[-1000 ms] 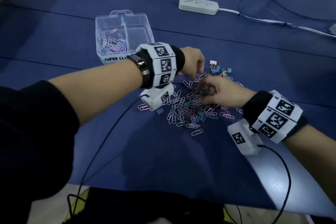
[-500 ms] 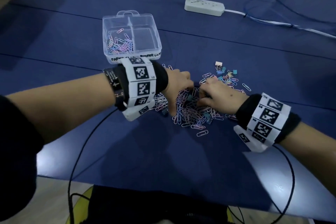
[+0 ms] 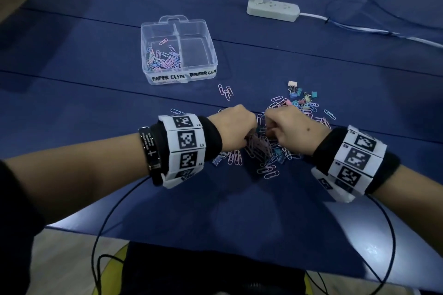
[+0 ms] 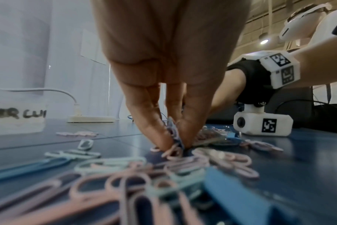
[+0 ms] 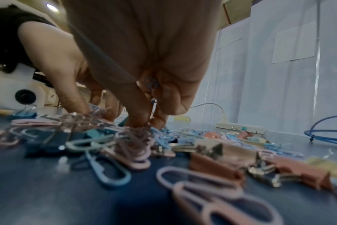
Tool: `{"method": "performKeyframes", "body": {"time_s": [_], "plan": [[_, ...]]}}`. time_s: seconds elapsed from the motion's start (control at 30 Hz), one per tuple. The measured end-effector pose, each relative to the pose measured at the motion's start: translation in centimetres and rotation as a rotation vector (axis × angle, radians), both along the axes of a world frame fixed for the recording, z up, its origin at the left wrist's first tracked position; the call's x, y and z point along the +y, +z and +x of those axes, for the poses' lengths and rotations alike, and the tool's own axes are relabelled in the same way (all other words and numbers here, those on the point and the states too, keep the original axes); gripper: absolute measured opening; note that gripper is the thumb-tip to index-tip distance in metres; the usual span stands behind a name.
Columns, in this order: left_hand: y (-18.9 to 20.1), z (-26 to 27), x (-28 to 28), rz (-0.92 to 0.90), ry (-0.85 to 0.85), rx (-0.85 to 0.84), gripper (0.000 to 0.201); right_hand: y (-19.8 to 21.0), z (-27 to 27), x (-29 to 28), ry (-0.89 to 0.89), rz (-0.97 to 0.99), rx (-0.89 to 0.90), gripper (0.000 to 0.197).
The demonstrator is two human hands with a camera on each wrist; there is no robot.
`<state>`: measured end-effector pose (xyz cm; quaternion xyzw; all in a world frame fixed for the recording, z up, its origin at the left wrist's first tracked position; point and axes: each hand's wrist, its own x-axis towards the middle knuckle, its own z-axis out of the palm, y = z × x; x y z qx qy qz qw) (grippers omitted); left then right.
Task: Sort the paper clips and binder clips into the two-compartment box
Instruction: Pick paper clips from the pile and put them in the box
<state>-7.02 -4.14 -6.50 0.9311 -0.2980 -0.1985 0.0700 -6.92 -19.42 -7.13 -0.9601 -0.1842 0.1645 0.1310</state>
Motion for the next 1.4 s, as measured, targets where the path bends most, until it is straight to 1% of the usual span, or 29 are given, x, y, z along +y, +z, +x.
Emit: {"method": "performKeyframes", "body": {"time_s": [0.1,0.2,0.27,0.33,0.4,0.47,0.5,0.53,0.6,0.67,0.7,0.77,0.8,0.87,0.9,0.97,1.13,1.23,1.3,1.33,1.4], "plan": [[0.2,0.0,-0.5,-0.005,0.014,-0.02,0.02,0.0,0.1,-0.1,-0.086,0.088,0.03,0.017],[0.7,0.7,-0.8,-0.059,0.026,-0.043,0.021,0.0,0.2,0.0,-0.074,0.037,0.017,0.014],[0.8,1.7,-0.3,-0.123,0.095,0.005,0.02,-0.2,0.4,0.0,-0.049,-0.021,0.01,0.012],[0.7,2.8,0.5,-0.249,0.227,0.152,0.015,-0.4,0.4,-0.1,-0.059,-0.043,0.021,0.008],[0.7,3.6,1.4,-0.511,0.413,0.427,0.01,-0.2,0.5,-0.4,-0.114,-0.003,0.051,0.01],[0.9,4.2,2.4,-0.791,0.59,0.685,0.012,0.2,0.9,-0.8,-0.198,0.092,0.135,0.013],[1.1,4.5,2.9,-0.886,0.649,0.773,0.013,0.5,1.0,-1.0,-0.243,0.155,0.188,0.017],[1.2,4.6,3.3,-0.949,0.681,0.841,0.014,0.7,1.2,-1.2,-0.297,0.246,0.26,0.023],[1.2,4.8,4.0,-1.027,0.696,0.939,0.016,1.0,1.4,-1.7,-0.429,0.519,0.429,0.03],[0.8,5.0,4.6,-1.08,0.735,1.028,0.016,1.1,1.7,-2.0,-0.551,0.811,0.564,0.029],[0.6,5.0,4.8,-1.099,0.767,1.072,0.017,1.3,1.8,-2.1,-0.587,0.924,0.626,0.024],[0.3,4.9,5.1,-1.118,0.81,1.145,0.023,1.8,1.8,-2.1,-0.618,1.065,0.742,0.011],[0.3,4.9,5.3,-1.123,0.817,1.178,0.028,1.9,1.8,-2.1,-0.62,1.119,0.79,0.008],[0.4,4.9,5.6,-1.124,0.818,1.219,0.033,2.2,1.8,-1.9,-0.6,1.214,0.857,0.008],[0.5,4.8,5.7,-1.114,0.814,1.222,0.032,2.4,1.7,-1.7,-0.581,1.246,0.879,0.01],[0.8,4.8,6.0,-1.07,0.77,1.187,0.026,2.5,1.8,-1.4,-0.541,1.282,0.905,0.011],[1.1,4.9,6.4,-0.925,0.638,1.07,0.033,2.5,2.0,-0.5,-0.516,1.283,0.941,0.018],[1.1,4.6,6.6,-0.873,0.614,1.03,0.036,2.2,2.0,0.0,-0.529,1.258,0.956,0.033],[1.0,4.4,6.9,-0.833,0.62,1.007,0.035,1.9,2.0,0.3,-0.555,1.245,0.978,0.041],[1.0,4.3,7.0,-0.792,0.623,0.975,0.033,1.8,2.0,0.5,-0.558,1.235,0.982,0.045],[0.7,4.0,7.2,-0.657,0.617,0.856,0.03,1.4,2.1,0.8,-0.56,1.221,0.99,0.053]]}}
